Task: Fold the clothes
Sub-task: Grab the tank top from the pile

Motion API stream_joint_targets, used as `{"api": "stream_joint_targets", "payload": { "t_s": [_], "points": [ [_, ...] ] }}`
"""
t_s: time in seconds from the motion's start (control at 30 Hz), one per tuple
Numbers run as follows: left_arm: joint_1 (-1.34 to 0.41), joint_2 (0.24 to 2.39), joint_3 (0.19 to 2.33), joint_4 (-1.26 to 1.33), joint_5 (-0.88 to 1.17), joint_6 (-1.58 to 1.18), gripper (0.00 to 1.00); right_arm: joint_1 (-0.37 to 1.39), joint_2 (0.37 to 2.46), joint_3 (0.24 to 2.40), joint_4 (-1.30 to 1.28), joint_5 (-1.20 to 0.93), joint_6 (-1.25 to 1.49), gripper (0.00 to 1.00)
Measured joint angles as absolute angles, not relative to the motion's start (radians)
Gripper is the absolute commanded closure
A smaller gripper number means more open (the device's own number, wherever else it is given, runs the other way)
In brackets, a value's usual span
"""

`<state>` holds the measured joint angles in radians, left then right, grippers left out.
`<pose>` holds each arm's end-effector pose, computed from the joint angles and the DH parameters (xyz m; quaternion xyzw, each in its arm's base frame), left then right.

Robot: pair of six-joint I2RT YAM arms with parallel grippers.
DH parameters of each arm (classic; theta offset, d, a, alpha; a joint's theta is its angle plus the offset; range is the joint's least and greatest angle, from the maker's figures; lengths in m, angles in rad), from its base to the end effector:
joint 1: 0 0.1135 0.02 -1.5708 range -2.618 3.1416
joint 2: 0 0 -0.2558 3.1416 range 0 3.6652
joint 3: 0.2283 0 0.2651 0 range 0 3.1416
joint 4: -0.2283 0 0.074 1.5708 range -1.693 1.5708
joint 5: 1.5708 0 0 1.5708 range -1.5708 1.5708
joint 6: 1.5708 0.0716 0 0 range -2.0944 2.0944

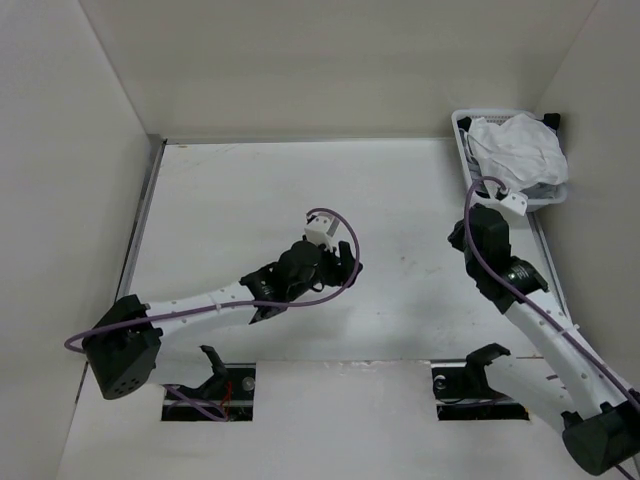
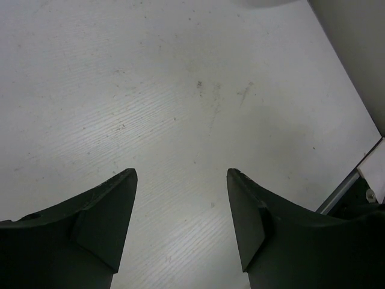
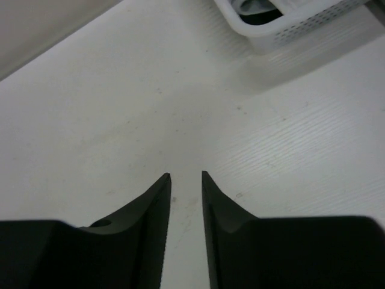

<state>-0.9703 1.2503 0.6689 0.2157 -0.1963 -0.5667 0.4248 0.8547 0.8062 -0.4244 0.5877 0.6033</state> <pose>0.1939 -0.2585 0.2130 0.1099 0.8144 -0.3340 0.4616 0.2276 0.0594 0.2930 0.2233 0.7998 0.0304 0.5564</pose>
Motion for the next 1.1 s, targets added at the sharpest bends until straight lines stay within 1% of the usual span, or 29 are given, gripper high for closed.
{"api": "stream_joint_targets", "payload": {
  "t_s": [0.13, 0.2, 0.27, 0.33, 0.37, 0.4, 0.43, 0.53, 0.57, 0.6, 0.7, 0.77, 0.93, 1.1],
  "points": [
    [-0.96, 1.282, 0.658, 0.278, -0.178, -0.57, 0.43, 0.286, 0.899, 0.792, -0.372, 0.558, 0.584, 0.94],
    [-0.963, 1.29, 0.634, 0.319, -0.172, -0.569, 0.47, 0.21, 0.936, 0.797, -0.345, 0.537, 0.575, 1.0],
    [-0.965, 1.295, 0.609, 0.345, -0.17, -0.566, 0.58, 0.131, 0.993, 0.823, -0.329, 0.509, 0.566, 1.0],
    [-0.965, 1.298, 0.586, 0.371, -0.168, -0.559, 0.76, 0.046, 1.074, 0.882, -0.323, 0.476, 0.558, 1.0],
    [-0.964, 1.298, 0.575, 0.381, -0.166, -0.556, 0.82, 0.006, 1.117, 0.916, -0.317, 0.461, 0.553, 1.0],
    [-0.962, 1.298, 0.566, 0.389, -0.164, -0.554, 0.83, -0.035, 1.163, 0.955, -0.305, 0.445, 0.548, 0.97],
    [-0.959, 1.298, 0.557, 0.397, -0.163, -0.55, 0.83, -0.073, 1.208, 0.996, -0.292, 0.43, 0.544, 0.9],
    [-0.94, 1.298, 0.542, 0.411, -0.156, -0.548, 0.69, -0.167, 1.349, 1.128, -0.247, 0.387, 0.531, 0.69],
    [-0.931, 1.298, 0.538, 0.417, -0.156, -0.549, 0.64, -0.191, 1.401, 1.174, -0.231, 0.375, 0.525, 0.66],
    [-0.924, 1.298, 0.536, 0.421, -0.155, -0.549, 0.61, -0.215, 1.453, 1.218, -0.213, 0.362, 0.517, 0.63],
    [-0.907, 1.296, 0.531, 0.433, -0.154, -0.55, 0.55, -0.255, 1.578, 1.311, -0.184, 0.332, 0.496, 0.61],
    [-0.903, 1.288, 0.521, 0.439, -0.154, -0.55, 0.53, -0.269, 1.654, 1.359, -0.173, 0.313, 0.485, 0.61],
    [-0.873, 1.277, 0.502, 0.463, -0.145, -0.55, 0.52, -0.286, 1.781, 1.418, -0.173, 0.302, 0.47, 0.6],
    [-0.855, 1.287, 0.501, 0.488, -0.137, -0.554, 0.52, -0.311, 1.8, 1.418, -0.175, 0.324, 0.47, 0.59]
  ]
}}
